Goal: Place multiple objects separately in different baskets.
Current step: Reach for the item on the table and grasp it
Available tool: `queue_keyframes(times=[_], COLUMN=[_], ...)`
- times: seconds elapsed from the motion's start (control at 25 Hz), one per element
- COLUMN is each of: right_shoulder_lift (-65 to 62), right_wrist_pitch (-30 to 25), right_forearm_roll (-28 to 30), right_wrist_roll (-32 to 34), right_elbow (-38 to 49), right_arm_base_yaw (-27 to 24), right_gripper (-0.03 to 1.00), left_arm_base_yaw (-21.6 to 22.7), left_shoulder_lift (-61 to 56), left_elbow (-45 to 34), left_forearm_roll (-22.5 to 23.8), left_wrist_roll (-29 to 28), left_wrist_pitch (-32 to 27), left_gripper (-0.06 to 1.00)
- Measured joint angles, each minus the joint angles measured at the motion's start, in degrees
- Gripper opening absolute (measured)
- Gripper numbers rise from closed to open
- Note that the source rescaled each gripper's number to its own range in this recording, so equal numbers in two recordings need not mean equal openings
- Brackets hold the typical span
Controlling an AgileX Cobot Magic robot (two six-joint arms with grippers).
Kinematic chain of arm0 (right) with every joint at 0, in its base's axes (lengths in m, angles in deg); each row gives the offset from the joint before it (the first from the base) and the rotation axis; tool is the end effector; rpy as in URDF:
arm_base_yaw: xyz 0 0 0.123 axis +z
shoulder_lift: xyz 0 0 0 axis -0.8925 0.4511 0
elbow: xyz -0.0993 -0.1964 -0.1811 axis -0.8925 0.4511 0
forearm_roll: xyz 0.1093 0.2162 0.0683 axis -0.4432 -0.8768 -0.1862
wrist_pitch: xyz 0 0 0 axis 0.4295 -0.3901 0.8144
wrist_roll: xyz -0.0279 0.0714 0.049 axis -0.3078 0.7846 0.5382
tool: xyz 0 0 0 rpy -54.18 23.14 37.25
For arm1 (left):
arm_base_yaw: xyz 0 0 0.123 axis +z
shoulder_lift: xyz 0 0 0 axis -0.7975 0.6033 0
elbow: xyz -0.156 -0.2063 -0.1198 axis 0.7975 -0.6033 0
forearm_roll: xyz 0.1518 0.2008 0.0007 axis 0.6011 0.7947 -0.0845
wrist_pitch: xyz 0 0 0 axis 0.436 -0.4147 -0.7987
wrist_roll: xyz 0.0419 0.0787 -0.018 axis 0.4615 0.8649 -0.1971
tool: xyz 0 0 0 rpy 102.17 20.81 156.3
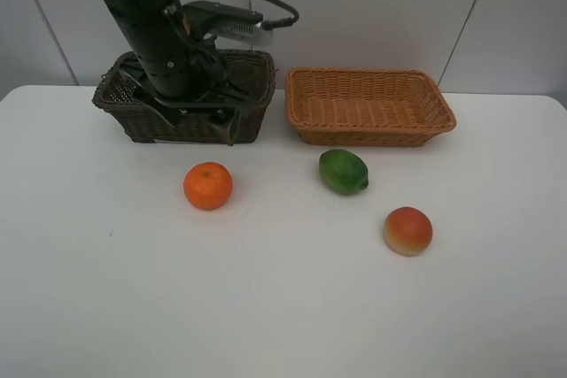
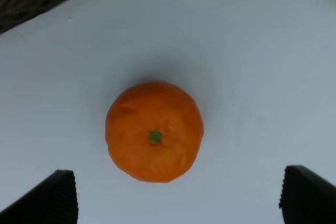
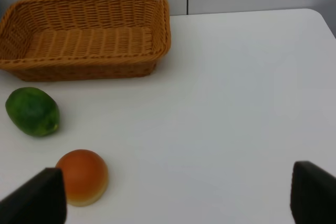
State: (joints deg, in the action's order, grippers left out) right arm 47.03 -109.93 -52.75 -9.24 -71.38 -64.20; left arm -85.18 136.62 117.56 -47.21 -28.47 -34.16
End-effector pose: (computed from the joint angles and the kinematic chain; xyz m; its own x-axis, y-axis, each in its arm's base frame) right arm -0.0081 -0.0044 0.2835 -0.4278 0.0432 -0.9028 0.0775 0.9969 0.0110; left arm 0.3218 -0.1952 0.2215 -0.8655 0.3422 -0.3657 0.3652 0.9309 0.0068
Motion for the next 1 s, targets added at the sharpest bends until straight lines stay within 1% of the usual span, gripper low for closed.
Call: queue_keyframes(times=[0.2,0.6,0.8,1.0], right_shoulder_lift=[0.0,0.0,0.0,0.0], right_wrist_pitch=[0.0,0.0,0.0,0.0], right_forearm_roll=[0.0,0.0,0.0,0.0], right_wrist_roll=[0.0,0.0,0.0,0.0], right_elbow=[0.0,0.0,0.0,0.0], right_arm_base_yaw=[0.0,0.0,0.0,0.0], right_gripper=[0.79,0.79,0.79,0.79], left_arm_base_yaw=[2.16,2.16,2.1,2.1], left_shoulder_lift=[0.88,8.02,10.16,10.96], left_elbow=[-3.72,-3.97,-3.97,-3.97], left_forearm_roll=[-0.05,-0.01,-0.06,-1.09], left_wrist_roll=[-1.26,-1.1,2.23,4.98], left_wrist_pitch=[5.52,9.02,10.8,12.04], left_gripper=[1.0,1.0,1.0,1.0])
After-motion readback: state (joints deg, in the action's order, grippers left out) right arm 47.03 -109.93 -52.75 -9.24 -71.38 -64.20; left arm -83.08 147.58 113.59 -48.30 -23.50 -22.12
